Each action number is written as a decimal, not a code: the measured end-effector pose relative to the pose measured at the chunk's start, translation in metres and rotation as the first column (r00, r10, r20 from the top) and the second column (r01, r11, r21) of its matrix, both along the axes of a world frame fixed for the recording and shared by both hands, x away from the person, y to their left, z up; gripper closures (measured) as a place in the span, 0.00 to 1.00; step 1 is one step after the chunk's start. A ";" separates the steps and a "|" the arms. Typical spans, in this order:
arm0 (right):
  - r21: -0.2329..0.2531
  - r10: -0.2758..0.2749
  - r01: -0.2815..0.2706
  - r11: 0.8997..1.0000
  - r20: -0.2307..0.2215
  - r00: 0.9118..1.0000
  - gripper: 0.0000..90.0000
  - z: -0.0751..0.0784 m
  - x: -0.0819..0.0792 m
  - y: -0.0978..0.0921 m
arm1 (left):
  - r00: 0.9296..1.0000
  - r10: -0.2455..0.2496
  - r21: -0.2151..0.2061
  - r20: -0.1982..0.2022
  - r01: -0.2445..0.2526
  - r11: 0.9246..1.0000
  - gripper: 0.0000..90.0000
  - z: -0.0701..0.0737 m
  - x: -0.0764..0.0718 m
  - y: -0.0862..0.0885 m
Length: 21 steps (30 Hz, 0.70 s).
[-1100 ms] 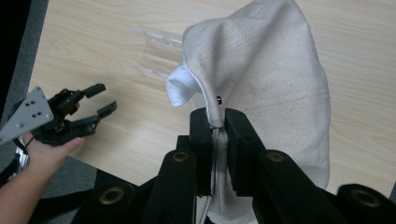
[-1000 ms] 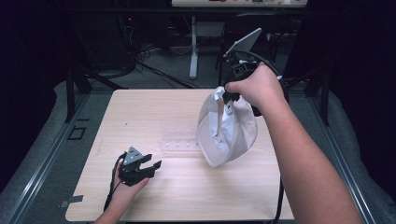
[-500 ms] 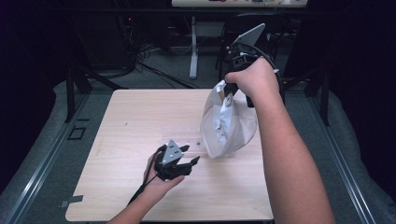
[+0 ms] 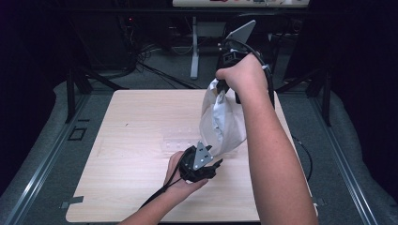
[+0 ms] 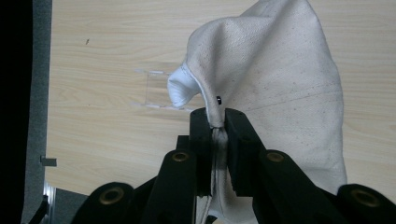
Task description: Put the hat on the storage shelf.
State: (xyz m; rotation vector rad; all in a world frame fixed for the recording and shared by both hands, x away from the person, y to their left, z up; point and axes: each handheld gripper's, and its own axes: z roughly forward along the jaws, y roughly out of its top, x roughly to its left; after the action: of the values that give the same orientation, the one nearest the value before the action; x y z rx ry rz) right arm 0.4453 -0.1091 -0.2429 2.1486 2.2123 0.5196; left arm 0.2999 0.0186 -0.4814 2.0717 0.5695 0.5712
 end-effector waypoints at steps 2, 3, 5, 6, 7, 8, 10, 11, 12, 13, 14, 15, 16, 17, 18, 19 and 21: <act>-0.003 0.003 -0.003 1.000 -0.002 1.000 0.91 0.002 0.000 0.002 | 1.000 0.022 0.025 -0.011 -0.022 0.999 0.62 0.001 0.005 -0.002; -0.004 0.006 -0.006 1.000 0.001 1.000 0.91 0.002 -0.001 0.002 | 1.000 0.028 0.032 -0.014 -0.028 0.999 0.71 0.001 0.008 -0.002; -0.007 0.009 -0.008 1.000 0.008 1.000 0.91 0.003 -0.001 0.003 | 0.999 0.051 0.035 -0.020 -0.050 0.998 0.83 0.004 0.013 0.003; -0.006 0.013 -0.013 1.000 0.011 1.000 0.91 0.004 -0.002 0.004 | 0.998 0.054 0.032 -0.025 -0.054 0.998 0.87 0.005 0.015 0.006; 0.000 0.015 -0.015 1.000 0.017 1.000 0.91 0.004 -0.002 0.005 | 0.998 0.059 0.038 -0.025 -0.058 0.998 0.88 0.006 0.018 0.010; -0.003 0.024 -0.024 1.000 0.019 1.000 0.91 0.005 -0.003 0.005 | 0.998 0.058 0.040 -0.023 -0.057 0.998 0.90 0.007 0.020 0.013; 0.001 0.028 -0.028 1.000 0.029 0.999 0.91 0.006 -0.003 0.005 | 0.998 0.044 0.027 -0.034 -0.043 0.999 0.93 0.011 0.026 0.021; 0.052 0.008 -0.014 0.999 0.114 0.993 0.91 0.000 -0.003 0.005 | 0.998 0.036 0.012 -0.046 -0.036 0.999 0.93 0.013 0.030 0.026; 0.016 0.008 -0.010 1.000 0.075 0.997 0.91 0.003 -0.003 0.006 | 0.998 0.031 -0.004 -0.057 -0.031 1.000 0.94 0.015 0.034 0.029; -0.013 0.025 -0.025 1.000 0.026 0.999 0.91 0.007 -0.003 0.006 | 0.997 0.036 -0.006 -0.062 -0.037 0.999 0.94 0.017 0.038 0.034; -0.029 0.066 -0.067 0.997 -0.032 0.997 0.91 0.012 -0.001 0.004 | 0.997 0.035 -0.019 -0.070 -0.036 0.999 0.94 0.019 0.041 0.037; -0.030 0.083 -0.085 0.996 -0.065 0.994 0.91 0.015 -0.001 0.003 | 0.997 0.031 -0.025 -0.077 -0.033 0.999 0.95 0.020 0.044 0.040; -0.029 0.088 -0.090 0.995 -0.070 0.994 0.91 0.015 0.000 0.003 | 0.996 0.022 -0.039 -0.086 -0.026 0.999 0.95 0.020 0.047 0.043; -0.026 0.085 -0.087 0.996 -0.061 0.994 0.91 0.014 0.000 0.004 | 0.995 0.008 -0.051 -0.097 -0.013 0.999 0.95 0.021 0.051 0.046; -0.023 0.079 -0.080 0.997 -0.054 0.995 0.91 0.013 0.000 0.005 | 0.994 -0.003 -0.073 -0.113 -0.005 0.997 0.95 0.020 0.055 0.049; -0.039 0.092 -0.096 0.995 -0.092 0.991 0.91 0.015 0.002 0.005 | 0.992 -0.014 -0.091 -0.126 0.002 0.996 0.95 0.020 0.058 0.052; -0.056 0.125 -0.136 0.989 -0.163 0.979 0.91 0.018 0.005 0.005 | 0.990 -0.017 -0.109 -0.140 0.002 0.994 0.95 0.019 0.062 0.054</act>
State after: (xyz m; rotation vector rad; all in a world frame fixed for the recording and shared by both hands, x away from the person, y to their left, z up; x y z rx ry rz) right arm 0.4500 -0.1037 -0.2248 2.0907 2.4279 0.2811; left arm 0.3619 0.0730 -0.4628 2.0208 0.6569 0.3820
